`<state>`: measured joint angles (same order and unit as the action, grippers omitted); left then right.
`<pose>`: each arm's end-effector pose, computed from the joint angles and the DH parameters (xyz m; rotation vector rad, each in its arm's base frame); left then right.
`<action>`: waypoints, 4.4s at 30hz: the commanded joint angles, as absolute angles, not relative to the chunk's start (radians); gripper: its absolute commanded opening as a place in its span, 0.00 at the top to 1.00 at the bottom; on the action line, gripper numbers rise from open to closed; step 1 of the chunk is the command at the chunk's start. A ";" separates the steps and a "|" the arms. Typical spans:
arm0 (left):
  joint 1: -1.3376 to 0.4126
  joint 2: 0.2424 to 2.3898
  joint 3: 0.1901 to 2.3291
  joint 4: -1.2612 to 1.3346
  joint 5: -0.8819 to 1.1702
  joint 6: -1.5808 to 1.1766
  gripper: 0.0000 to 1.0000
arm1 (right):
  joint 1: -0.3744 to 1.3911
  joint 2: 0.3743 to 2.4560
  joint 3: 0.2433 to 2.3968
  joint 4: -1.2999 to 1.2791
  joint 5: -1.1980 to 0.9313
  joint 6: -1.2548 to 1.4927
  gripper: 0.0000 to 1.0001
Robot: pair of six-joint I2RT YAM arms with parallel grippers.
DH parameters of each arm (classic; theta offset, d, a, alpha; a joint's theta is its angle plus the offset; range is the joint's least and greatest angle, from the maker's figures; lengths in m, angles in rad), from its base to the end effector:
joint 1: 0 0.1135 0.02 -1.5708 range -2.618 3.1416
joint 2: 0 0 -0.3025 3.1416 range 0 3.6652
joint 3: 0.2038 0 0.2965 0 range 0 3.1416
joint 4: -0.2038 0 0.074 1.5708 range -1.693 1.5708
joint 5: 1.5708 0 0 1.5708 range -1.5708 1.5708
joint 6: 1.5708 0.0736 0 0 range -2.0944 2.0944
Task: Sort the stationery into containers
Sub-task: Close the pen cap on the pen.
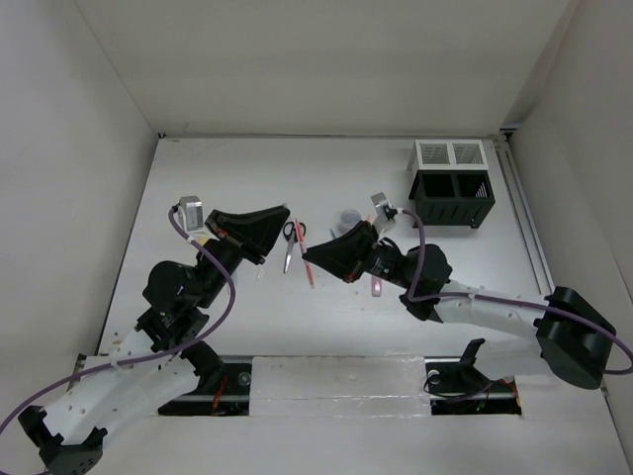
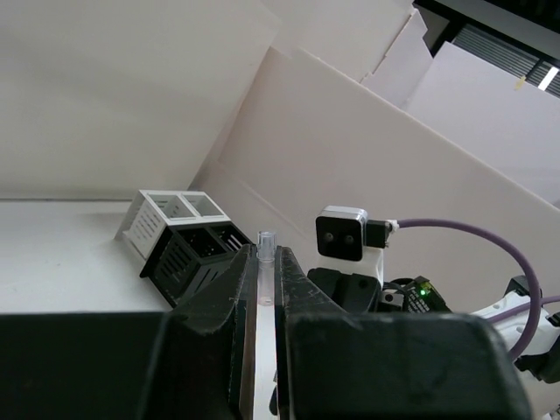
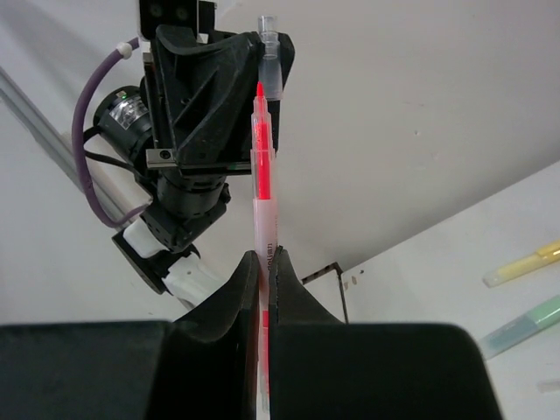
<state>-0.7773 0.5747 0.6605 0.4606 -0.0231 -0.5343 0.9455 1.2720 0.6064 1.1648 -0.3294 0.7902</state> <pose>0.1269 -0.1225 0.4393 0.1103 1.0887 -1.1766 0.1695 0.2754 0.3393 -0.4373 1.1959 1.7075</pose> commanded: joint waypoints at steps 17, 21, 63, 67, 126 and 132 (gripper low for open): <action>-0.776 0.571 0.663 0.535 -0.051 -0.522 1.00 | 0.994 1.321 0.640 1.273 -0.333 0.781 1.00; -0.776 0.561 0.663 0.526 -0.051 -0.522 1.00 | 0.994 1.312 0.649 1.249 -0.313 0.772 1.00; -0.776 0.569 0.661 0.503 0.009 -0.522 1.00 | 0.954 1.281 0.689 1.215 -0.284 0.761 1.00; -0.776 0.558 0.652 0.503 0.000 -0.522 1.00 | 0.954 1.281 0.689 1.206 -0.284 0.761 1.00; -0.776 0.580 0.595 0.411 0.106 -0.503 1.00 | 0.894 1.281 0.966 0.887 -0.436 0.876 1.00; -0.776 0.580 0.586 0.411 0.097 -0.503 1.00 | 0.876 1.272 0.966 0.876 -0.436 0.876 1.00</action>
